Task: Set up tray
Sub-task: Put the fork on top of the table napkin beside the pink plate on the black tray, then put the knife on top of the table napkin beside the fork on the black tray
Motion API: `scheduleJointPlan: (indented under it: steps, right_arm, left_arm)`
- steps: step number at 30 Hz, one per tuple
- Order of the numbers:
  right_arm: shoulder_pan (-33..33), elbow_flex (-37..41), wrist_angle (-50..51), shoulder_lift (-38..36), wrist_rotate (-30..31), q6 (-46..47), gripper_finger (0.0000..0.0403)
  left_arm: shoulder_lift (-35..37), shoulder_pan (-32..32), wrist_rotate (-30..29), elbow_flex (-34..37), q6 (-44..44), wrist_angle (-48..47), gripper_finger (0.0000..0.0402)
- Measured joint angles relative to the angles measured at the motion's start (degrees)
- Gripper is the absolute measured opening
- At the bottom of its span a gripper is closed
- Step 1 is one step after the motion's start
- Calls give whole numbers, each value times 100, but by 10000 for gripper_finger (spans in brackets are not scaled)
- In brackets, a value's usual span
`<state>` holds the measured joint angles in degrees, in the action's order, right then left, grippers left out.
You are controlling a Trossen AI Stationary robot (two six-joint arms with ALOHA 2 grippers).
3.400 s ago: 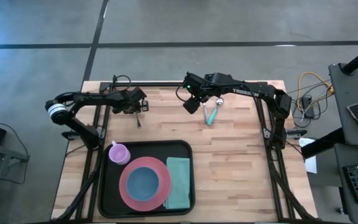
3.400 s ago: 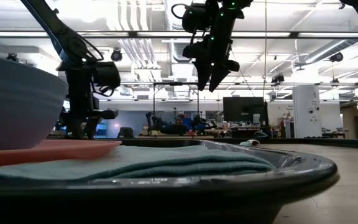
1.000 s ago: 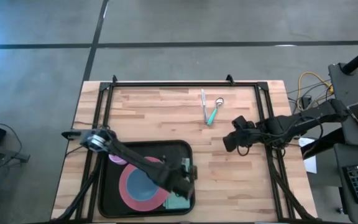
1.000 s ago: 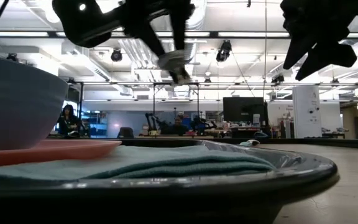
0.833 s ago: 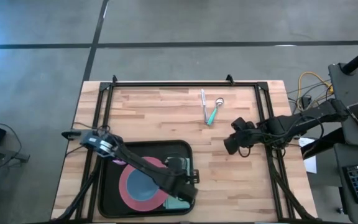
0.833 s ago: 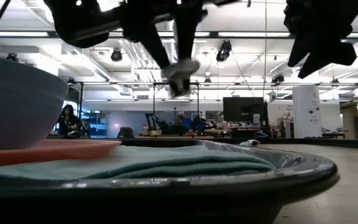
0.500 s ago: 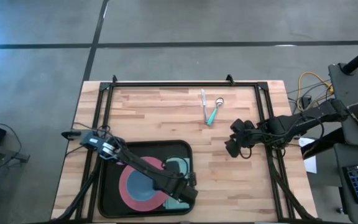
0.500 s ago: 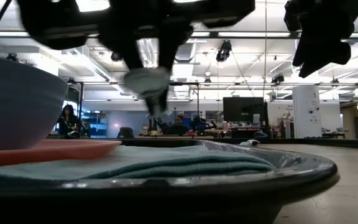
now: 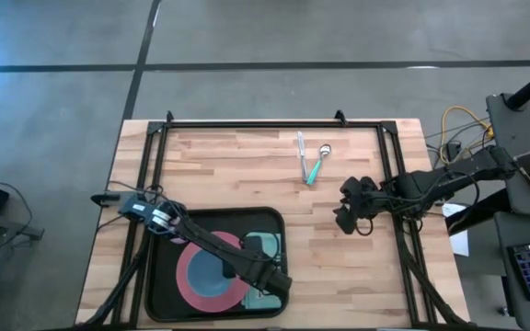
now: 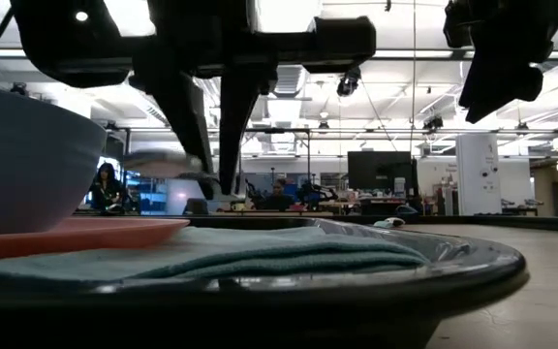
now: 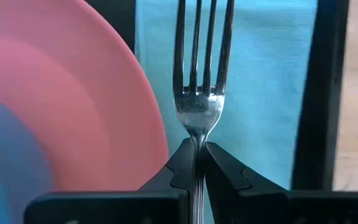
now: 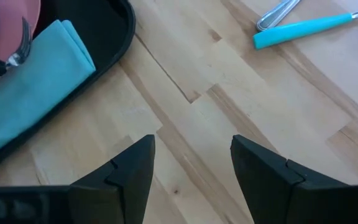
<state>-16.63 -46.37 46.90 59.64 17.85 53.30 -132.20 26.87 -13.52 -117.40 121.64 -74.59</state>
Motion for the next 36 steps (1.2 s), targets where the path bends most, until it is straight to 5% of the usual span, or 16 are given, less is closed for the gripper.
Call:
scheduleJointPlan:
  steps: [9, 25, 36]
  right_arm:
    - [-2, 166, 25, 6, -18, 2, 201]
    - [3, 166, 35, 7, -33, -68, 201]
    - [1026, -246, -99, 253, -149, -683, 201]
  left_arm:
    - [0, -109, 9, 169, -303, 99, 11]
    - [43, -118, 269, 178, -303, 187, 75]
    - [607, -119, -1354, -356, -312, 30, 75]
